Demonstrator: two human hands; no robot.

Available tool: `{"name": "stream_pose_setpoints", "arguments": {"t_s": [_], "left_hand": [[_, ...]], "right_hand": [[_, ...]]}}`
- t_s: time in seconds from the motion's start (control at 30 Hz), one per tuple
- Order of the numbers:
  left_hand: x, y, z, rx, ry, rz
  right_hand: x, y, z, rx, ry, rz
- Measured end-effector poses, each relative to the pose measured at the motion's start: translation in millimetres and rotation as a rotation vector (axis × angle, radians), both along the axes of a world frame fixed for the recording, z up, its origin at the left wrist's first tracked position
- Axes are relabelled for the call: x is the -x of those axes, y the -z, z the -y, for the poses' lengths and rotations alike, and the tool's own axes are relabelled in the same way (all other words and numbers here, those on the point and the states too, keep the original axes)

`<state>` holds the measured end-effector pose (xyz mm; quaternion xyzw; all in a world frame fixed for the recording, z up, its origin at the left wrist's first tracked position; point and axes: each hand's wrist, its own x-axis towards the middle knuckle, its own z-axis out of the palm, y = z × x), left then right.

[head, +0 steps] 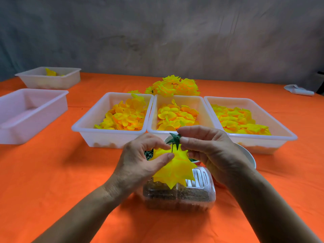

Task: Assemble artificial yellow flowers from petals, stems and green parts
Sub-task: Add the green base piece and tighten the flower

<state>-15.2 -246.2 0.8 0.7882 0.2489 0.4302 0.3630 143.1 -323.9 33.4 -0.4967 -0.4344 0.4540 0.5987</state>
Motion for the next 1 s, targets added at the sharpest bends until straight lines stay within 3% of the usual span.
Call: {"name": "stream_pose_setpoints", "arguments": {"t_s": [0.2,0.47,1.0], "left_hand": [[1,-15,4,0.192,0.074,0.174],[-4,-21,8,0.417,0.081,0.265],[-6,-30,5,0.538,0.068,0.182]], "right_hand": [[3,-2,-1,0.007,-0.029,-0.022],[2,-1,-2,0.039,-0.041,0.016],[2,-4,-7,0.09,-0.047,-0.022]]}}
